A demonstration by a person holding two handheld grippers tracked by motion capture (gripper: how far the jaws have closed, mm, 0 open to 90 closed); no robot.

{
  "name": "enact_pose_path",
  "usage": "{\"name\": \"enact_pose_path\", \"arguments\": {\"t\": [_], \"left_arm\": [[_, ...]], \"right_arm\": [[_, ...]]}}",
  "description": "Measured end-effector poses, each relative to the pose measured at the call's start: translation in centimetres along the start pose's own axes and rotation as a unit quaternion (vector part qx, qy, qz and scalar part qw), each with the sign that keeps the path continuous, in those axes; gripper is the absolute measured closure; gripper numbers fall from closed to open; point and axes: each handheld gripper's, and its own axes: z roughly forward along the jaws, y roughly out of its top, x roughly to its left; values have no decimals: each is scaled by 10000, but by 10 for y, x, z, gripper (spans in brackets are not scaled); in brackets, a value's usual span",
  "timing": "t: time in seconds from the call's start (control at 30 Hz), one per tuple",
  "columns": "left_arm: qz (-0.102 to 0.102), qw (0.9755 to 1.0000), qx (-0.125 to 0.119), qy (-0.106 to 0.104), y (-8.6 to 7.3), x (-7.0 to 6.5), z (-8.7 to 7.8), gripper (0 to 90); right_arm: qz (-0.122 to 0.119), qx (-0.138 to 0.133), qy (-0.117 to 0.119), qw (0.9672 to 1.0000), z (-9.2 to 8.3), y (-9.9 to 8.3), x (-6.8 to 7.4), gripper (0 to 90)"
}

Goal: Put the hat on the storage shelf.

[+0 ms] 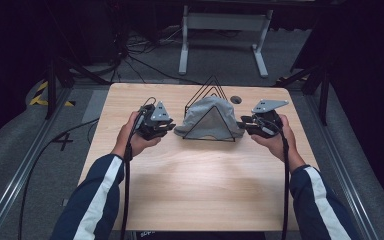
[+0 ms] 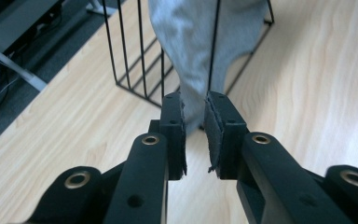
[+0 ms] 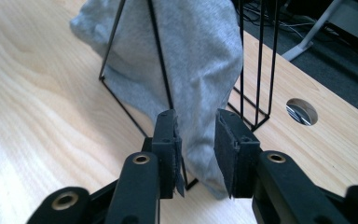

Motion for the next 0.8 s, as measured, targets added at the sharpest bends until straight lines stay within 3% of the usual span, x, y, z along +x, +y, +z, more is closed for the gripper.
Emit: {"name": "enact_pose_path", "arguments": {"t": [0.33, 0.43, 0.67, 0.8], "left_arm": [[89, 9996, 250, 43, -35, -10, -26, 667], [127, 9989, 442, 39, -48, -15, -31, 634], [112, 9970, 758, 81, -77, -29, -42, 471], [-47, 9965, 830, 55, -95, -35, -45, 385]], "right_arm": [[-89, 153, 78, 9998, -20, -18, 7, 623], [-115, 216, 76, 9997, -26, -24, 9, 607], [-213, 397, 7, 9990, -37, -45, 16, 536], [-276, 436, 6, 9987, -39, -60, 22, 466]]}}
